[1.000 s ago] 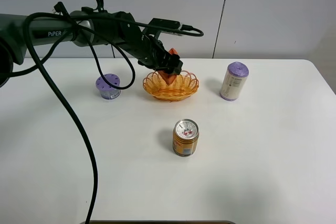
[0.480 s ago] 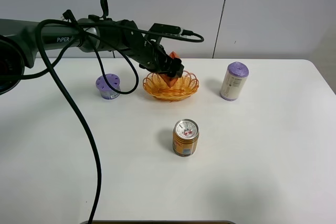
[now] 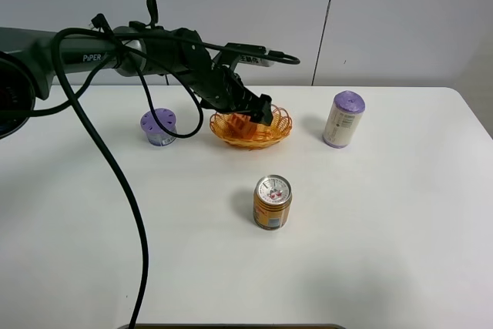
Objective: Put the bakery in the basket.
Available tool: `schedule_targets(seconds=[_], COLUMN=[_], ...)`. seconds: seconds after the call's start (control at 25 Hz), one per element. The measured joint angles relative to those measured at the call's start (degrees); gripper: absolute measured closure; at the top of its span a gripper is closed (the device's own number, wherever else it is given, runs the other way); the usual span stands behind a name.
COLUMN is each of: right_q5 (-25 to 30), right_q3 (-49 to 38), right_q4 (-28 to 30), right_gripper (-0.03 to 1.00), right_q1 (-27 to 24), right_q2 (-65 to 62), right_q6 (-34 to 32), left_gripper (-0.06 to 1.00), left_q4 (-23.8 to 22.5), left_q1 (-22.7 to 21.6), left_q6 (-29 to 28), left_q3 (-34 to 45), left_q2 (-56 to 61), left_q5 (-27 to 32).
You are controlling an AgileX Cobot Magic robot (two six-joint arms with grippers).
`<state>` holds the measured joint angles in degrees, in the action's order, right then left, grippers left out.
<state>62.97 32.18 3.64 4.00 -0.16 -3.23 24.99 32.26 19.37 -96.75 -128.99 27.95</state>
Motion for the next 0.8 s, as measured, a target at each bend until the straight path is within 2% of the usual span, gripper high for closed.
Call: schedule_targets(seconds=[0.2, 0.4, 0.64, 0.8], right_q5=[0.0, 0.0, 0.0, 0.0], right_q3=[0.0, 0.0, 0.0, 0.0], right_q4=[0.0, 0.0, 0.0, 0.0], right_gripper=[0.05, 0.05, 0.05, 0.05], right_q1=[0.0, 0.0, 0.0, 0.0], right_q2=[0.0, 0.0, 0.0, 0.0], right_q6=[0.0, 0.0, 0.0, 0.0], left_gripper=[-0.04, -0.04, -0.04, -0.04], left_q4=[0.07, -0.05, -2.6, -5.05], left_q1=[-1.68, -5.35, -10.76, -13.3], left_q6=[-0.05, -0.05, -0.72, -1.26], left_q3=[-0.06, -0.11, -0.18, -0.18], left_q2=[2.68, 5.93, 9.86, 11.61], left_q5=[2.95, 9.87, 19.02, 22.88])
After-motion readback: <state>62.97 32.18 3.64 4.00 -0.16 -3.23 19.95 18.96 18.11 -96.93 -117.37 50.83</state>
